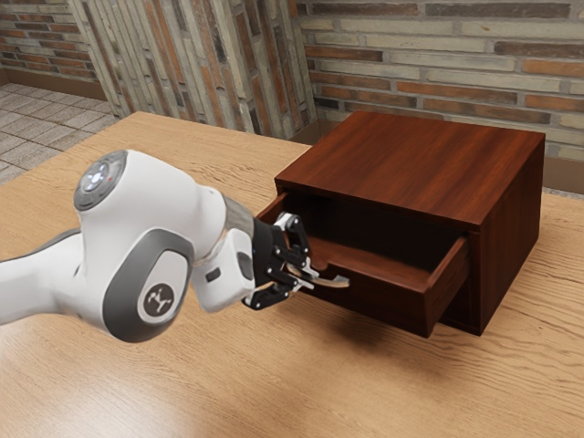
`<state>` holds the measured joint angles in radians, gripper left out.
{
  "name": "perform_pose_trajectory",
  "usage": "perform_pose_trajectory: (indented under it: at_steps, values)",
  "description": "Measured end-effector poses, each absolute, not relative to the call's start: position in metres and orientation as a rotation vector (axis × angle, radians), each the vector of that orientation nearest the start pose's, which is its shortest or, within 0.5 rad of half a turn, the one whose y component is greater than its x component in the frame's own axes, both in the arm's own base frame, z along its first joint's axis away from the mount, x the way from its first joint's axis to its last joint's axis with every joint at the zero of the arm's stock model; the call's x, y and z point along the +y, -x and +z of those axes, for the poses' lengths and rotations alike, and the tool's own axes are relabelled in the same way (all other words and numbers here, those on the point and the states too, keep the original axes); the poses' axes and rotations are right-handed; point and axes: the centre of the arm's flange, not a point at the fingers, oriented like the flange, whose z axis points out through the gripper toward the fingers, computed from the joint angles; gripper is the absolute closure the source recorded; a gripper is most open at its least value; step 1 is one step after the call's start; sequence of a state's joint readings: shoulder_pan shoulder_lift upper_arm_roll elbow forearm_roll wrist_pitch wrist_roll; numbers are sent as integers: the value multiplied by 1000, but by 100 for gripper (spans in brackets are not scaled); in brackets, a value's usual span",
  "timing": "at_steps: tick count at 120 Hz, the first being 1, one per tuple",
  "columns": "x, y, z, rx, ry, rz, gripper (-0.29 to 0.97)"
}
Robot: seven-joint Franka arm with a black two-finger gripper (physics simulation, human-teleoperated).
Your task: Pull the drawer handle with one arm to open the drawer
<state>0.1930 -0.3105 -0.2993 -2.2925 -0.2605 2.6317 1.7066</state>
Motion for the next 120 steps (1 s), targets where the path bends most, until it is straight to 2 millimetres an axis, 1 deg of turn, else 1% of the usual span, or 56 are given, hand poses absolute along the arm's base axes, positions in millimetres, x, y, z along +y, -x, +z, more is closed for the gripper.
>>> perform_pose_trajectory:
  at_steps: [42,67,74,88,102,106,112,116,120]
  values:
    - [-63,-491,547,1965,1805,-705,71]
    - [-58,-486,557,1952,1807,-708,71]
    - [-53,-484,561,1940,1813,-710,70]
    - [-43,-476,576,1912,1819,-719,70]
    - [-29,-462,599,1873,1825,-733,68]
    - [-25,-458,604,1870,1830,-732,63]
    - [-19,-455,612,1875,1845,-726,51]
    - [-13,-453,627,1877,1854,-727,44]
    - [-6,-452,646,1883,1865,-724,38]
